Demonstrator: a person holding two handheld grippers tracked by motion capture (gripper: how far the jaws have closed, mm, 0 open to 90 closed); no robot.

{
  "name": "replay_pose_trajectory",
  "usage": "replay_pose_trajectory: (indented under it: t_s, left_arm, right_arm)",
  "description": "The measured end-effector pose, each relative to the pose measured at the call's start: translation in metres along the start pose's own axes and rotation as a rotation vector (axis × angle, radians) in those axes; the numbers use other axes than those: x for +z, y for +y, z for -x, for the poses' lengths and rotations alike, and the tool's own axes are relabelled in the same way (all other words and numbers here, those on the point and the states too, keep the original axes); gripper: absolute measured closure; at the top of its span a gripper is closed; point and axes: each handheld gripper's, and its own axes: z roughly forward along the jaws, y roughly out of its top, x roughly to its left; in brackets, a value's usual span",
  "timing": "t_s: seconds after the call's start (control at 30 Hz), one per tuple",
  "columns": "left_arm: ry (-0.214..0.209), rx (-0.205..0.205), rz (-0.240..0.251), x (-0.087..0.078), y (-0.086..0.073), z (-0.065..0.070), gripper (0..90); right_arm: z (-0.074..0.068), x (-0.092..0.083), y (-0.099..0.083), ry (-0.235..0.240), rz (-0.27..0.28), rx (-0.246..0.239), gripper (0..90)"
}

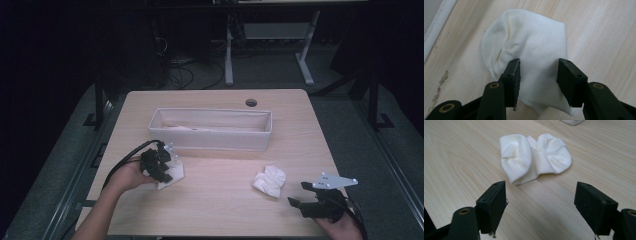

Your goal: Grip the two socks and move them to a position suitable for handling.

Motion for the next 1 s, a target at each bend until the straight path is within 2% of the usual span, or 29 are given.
replay_pose_trajectory:
  t_s: [0.13, 0.3, 0.67, 0.8, 0.9, 1.0]
  left_arm:
    - [0.005, -0.009, 0.012, 0.0028, -0.0025, -0.0010, 56.9]
    - [0.019, -0.004, 0.006, 0.0026, -0.0019, -0.0007, 65.9]
    - [0.020, 0.005, -0.004, 0.0022, -0.0006, -0.0001, 78.4]
    - [0.020, -0.005, -0.007, 0.0020, -0.0001, -0.0003, 79.8]
    - [0.033, 0.014, -0.018, 0.0000, 0.0011, 0.0008, 82.4]
    - [0.036, 0.012, -0.014, -0.0015, 0.0009, 0.0017, 83.1]
  right_arm:
    - [0.0014, -0.0008, -0.0007, -0.003, 0.002, 0.003, 25.0]
    - [0.0001, -0.0010, -0.0007, -0.004, -0.001, -0.004, 25.0]
    - [-0.0004, -0.0008, -0.0010, -0.005, -0.003, -0.005, 25.1]
    - [0.0004, -0.0009, -0.0009, -0.004, -0.003, -0.004, 25.0]
    - [-0.0001, -0.0001, -0.0013, -0.001, -0.009, -0.007, 26.0]
    - [-0.0005, -0.0004, -0.0015, -0.001, -0.009, -0.007, 26.0]
